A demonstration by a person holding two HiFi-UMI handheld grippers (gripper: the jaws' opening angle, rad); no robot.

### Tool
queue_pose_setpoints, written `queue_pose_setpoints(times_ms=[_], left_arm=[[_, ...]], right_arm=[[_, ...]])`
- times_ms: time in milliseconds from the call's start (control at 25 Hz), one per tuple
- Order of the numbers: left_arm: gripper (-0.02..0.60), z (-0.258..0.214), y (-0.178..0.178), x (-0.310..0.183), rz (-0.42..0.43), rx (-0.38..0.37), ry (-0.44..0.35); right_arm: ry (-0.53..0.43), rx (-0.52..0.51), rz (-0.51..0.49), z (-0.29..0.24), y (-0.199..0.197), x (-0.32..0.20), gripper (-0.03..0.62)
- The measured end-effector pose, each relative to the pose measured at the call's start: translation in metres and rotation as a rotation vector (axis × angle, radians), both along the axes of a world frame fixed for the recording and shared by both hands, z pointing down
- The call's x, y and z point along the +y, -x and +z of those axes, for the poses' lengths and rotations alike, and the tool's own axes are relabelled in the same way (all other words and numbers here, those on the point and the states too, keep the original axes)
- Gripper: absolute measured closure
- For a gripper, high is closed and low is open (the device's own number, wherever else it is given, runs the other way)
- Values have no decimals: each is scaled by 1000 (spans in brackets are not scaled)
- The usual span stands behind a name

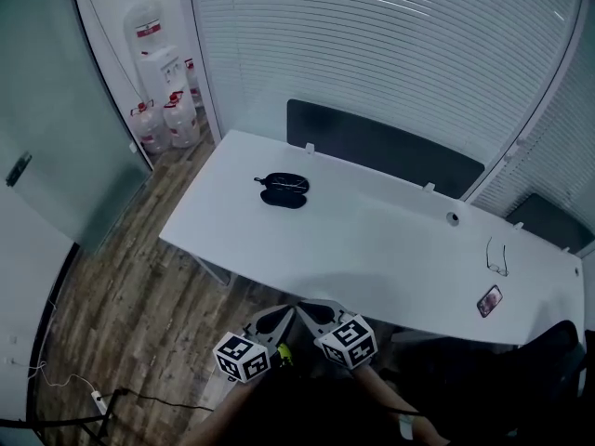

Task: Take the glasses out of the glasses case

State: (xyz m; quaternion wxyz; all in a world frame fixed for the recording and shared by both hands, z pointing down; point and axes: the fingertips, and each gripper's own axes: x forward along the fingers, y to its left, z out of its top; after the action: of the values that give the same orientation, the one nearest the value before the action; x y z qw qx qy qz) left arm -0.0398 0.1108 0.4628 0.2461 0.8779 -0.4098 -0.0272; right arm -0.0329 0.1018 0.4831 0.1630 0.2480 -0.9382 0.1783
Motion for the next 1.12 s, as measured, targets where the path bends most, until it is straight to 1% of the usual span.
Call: queue_pose_setpoints(times_ms=[200,360,520,800,960,1120], left_arm=[[571,0,16,-21,20,11,-5],[571,2,24,-31,20,28,1],[571,3,21,-35,29,52,11],[571,2,16,-49,18,69,14],[571,-1,19,-65,9,56,6],[571,-6,32,-89,-19,46,4]], right_arm=[[-7,20,8,0,18,-22,576],[-16,43,11,3,24,-33,576],[-13,76,22,7,23,-44,576],[-48,120,29,11,21,-72,576],[-46,107,22,7,24,-90,576],[-40,97,2,8,34,-111,576]])
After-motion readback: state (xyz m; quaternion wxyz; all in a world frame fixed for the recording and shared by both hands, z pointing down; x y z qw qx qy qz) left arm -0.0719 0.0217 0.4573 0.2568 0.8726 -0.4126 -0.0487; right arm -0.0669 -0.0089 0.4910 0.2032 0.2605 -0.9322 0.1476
